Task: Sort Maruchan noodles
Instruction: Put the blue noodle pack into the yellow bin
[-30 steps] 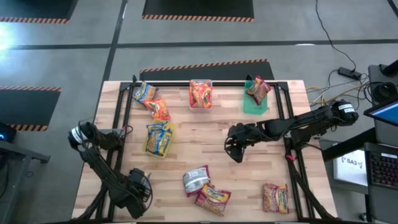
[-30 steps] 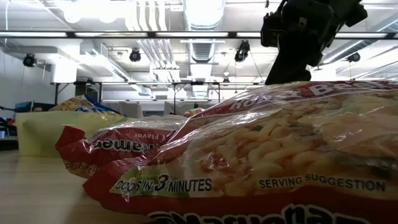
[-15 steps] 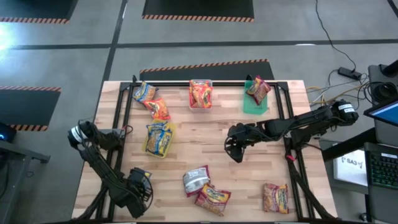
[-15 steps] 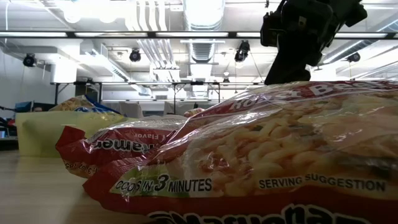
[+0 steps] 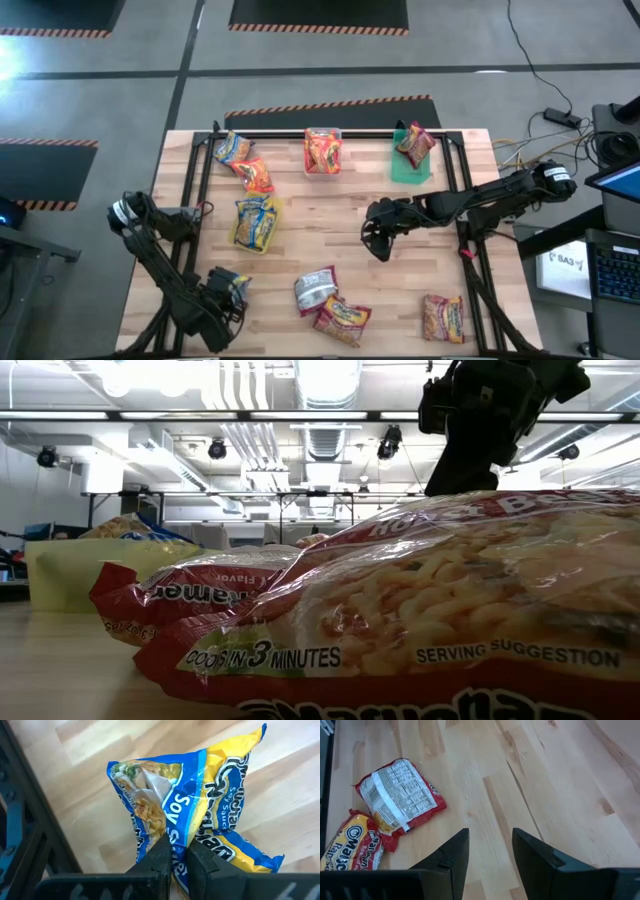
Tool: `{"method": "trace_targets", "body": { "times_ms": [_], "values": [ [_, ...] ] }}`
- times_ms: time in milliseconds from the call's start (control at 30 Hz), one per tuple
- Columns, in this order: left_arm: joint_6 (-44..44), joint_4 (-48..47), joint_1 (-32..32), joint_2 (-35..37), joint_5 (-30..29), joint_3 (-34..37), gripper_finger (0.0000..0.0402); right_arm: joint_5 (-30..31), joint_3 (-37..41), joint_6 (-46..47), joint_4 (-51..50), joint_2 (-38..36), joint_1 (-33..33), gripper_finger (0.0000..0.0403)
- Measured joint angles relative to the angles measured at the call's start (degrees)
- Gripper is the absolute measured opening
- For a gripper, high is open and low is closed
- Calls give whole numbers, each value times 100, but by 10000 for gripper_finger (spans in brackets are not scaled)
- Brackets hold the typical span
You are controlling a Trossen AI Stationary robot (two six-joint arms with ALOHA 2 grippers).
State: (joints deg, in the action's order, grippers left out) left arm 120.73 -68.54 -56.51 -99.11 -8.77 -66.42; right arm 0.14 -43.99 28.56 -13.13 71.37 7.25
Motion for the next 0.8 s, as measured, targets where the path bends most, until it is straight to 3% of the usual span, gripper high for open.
{"method": "trace_targets", "body": {
  "times_ms": [233, 567, 800],
  "values": [
    [62, -390, 15, 4, -693, -277, 10, -2, -2, -7, 6, 0, 0, 139],
    [412, -1659, 128, 7, -2216, -802, 10, 0, -3, -13, 14, 0, 0, 139],
    [429, -2146, 571, 17, -3104, -622, 13, 4, -4, -90, 17, 0, 0, 139]
  ]
}}
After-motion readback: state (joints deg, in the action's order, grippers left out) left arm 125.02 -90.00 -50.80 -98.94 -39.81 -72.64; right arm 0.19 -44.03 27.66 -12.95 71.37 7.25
